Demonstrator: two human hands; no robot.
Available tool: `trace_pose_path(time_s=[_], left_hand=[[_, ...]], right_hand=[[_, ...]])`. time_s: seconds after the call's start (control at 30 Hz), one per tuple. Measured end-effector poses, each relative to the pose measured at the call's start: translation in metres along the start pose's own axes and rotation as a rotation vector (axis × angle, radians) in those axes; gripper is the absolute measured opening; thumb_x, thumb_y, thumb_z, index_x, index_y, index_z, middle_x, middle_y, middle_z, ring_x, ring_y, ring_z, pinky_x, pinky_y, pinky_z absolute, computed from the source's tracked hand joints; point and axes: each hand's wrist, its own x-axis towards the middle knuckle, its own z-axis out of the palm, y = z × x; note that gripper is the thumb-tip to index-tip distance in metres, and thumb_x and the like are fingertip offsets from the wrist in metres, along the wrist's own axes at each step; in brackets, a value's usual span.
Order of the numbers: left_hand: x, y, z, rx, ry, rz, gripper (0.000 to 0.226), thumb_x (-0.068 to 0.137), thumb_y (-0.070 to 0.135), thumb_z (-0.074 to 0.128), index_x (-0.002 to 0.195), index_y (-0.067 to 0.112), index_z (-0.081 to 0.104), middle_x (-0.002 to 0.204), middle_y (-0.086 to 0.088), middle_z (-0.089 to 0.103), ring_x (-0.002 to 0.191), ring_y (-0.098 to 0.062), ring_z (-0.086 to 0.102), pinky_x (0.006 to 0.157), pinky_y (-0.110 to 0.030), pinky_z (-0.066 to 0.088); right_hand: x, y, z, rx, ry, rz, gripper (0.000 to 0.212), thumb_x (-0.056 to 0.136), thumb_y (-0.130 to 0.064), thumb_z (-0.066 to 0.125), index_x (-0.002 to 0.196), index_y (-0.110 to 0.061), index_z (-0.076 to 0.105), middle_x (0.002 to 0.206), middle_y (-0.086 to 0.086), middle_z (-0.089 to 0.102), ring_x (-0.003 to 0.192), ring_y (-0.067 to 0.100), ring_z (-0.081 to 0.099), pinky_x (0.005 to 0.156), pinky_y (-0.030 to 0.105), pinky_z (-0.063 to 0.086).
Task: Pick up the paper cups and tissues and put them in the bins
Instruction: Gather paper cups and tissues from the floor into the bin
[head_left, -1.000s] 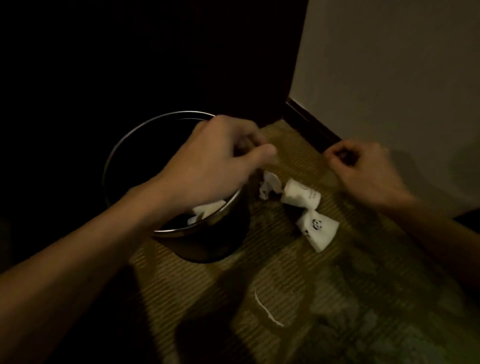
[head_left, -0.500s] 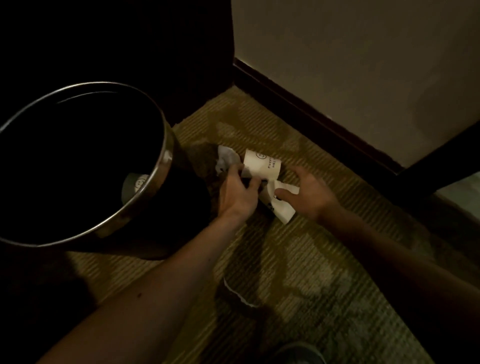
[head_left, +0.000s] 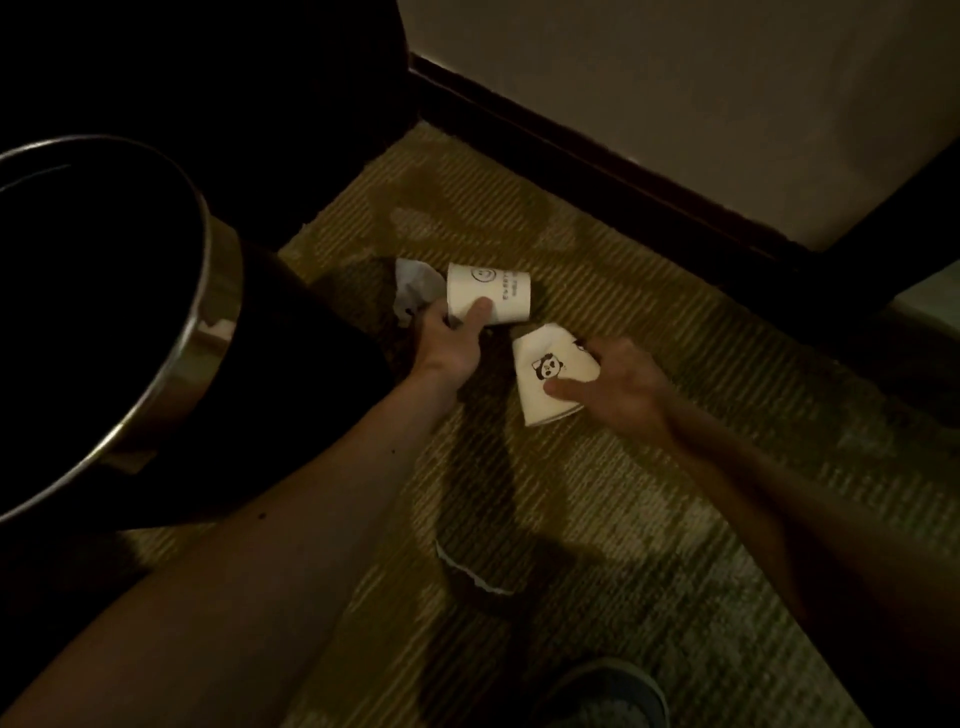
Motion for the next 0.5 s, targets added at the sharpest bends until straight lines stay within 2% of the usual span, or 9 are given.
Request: trace_pose_path(time_s=[0.07,0.1,0.17,0.23,0.27,0.3,0.33,0.4,0.5], left_hand=[[0.0,-0.002,0.0,-0.007,-0.01,0.017,0.048,0.096,0.039,0.055,0.138,0.017,0.047,0.134,-0.006,0.052,0.119,-0.027,0.055,0.102,-0.047,0.046],[0.0,-0.004,0.0,-0.02,-0.006,0.026,0.049,0.097,0.039,0.054,0.139,0.016,0.046,0.135,-0.006,0.052,0.12,-0.027,0.054,0.103,-0.047,0.046],[-0.002,-0.01,-0.002,-0.023,0.017,0.071,0.051,0.098,0.039,0.052,0.141,0.014,0.044,0.131,-0.002,0.054,0.116,-0.02,0.055,0.101,-0.039,0.047],[-0.01,-0.015,-0.002,0.024,0.034,0.15,0.047,0.098,0.04,0.051,0.136,0.013,0.049,0.108,0.013,0.058,0.098,-0.003,0.055,0.083,-0.018,0.046],[-0.014,-0.017,-0.001,0.061,0.036,0.191,0.041,0.098,0.04,0.051,0.129,0.015,0.054,0.099,0.019,0.056,0.092,0.001,0.054,0.074,-0.012,0.042],[-0.017,-0.019,0.001,0.099,0.02,0.228,0.033,0.098,0.041,0.051,0.12,0.017,0.059,0.093,0.019,0.057,0.09,-0.002,0.056,0.069,-0.012,0.042],[-0.019,-0.021,0.002,0.13,-0.008,0.255,0.028,0.098,0.042,0.05,0.109,0.019,0.062,0.09,0.015,0.06,0.09,-0.007,0.059,0.069,-0.016,0.045],[-0.025,-0.021,0.006,0.161,-0.055,0.291,0.031,0.099,0.046,0.046,0.09,0.021,0.063,0.086,0.007,0.064,0.084,-0.008,0.061,0.07,-0.027,0.047],[-0.028,-0.014,0.011,0.101,-0.087,0.324,0.038,0.101,0.044,0.04,0.089,0.018,0.065,0.084,0.005,0.065,0.078,-0.004,0.059,0.069,-0.028,0.047]], right_hand=[[-0.004,0.004,-0.009,0.314,-0.056,0.091,0.033,0.082,-0.033,0.075,0.106,-0.011,0.069,0.102,0.004,0.071,0.085,0.012,0.065,0.073,0.021,0.052],[-0.004,0.006,-0.013,0.478,-0.062,0.147,0.03,0.083,-0.031,0.074,0.104,-0.01,0.07,0.099,0.005,0.072,0.081,0.011,0.065,0.07,0.02,0.053],[-0.006,0.007,-0.021,0.833,-0.085,0.258,0.032,0.087,-0.031,0.07,0.11,-0.009,0.069,0.107,0.007,0.071,0.086,0.015,0.066,0.076,0.028,0.054],[-0.007,0.007,-0.031,1.043,-0.117,0.29,0.041,0.089,-0.036,0.066,0.123,-0.014,0.063,0.117,0.003,0.068,0.102,0.016,0.064,0.08,0.029,0.051],[-0.007,0.006,-0.034,1.087,-0.134,0.29,0.046,0.087,-0.041,0.066,0.126,-0.018,0.06,0.121,0.0,0.067,0.108,0.016,0.062,0.082,0.031,0.049],[-0.006,0.005,-0.036,1.108,-0.155,0.276,0.049,0.086,-0.045,0.066,0.128,-0.022,0.058,0.122,-0.002,0.067,0.111,0.016,0.062,0.085,0.034,0.048],[-0.006,0.002,-0.036,1.126,-0.175,0.259,0.051,0.085,-0.047,0.066,0.129,-0.024,0.057,0.122,-0.002,0.067,0.112,0.018,0.062,0.088,0.039,0.047],[-0.007,-0.004,-0.033,1.154,-0.212,0.235,0.049,0.084,-0.048,0.065,0.127,-0.025,0.058,0.119,-0.001,0.069,0.109,0.022,0.065,0.087,0.048,0.048],[-0.008,-0.008,-0.022,1.167,-0.298,0.214,0.052,0.081,-0.052,0.063,0.125,-0.026,0.06,0.12,0.003,0.069,0.11,0.027,0.065,0.084,0.055,0.049]])
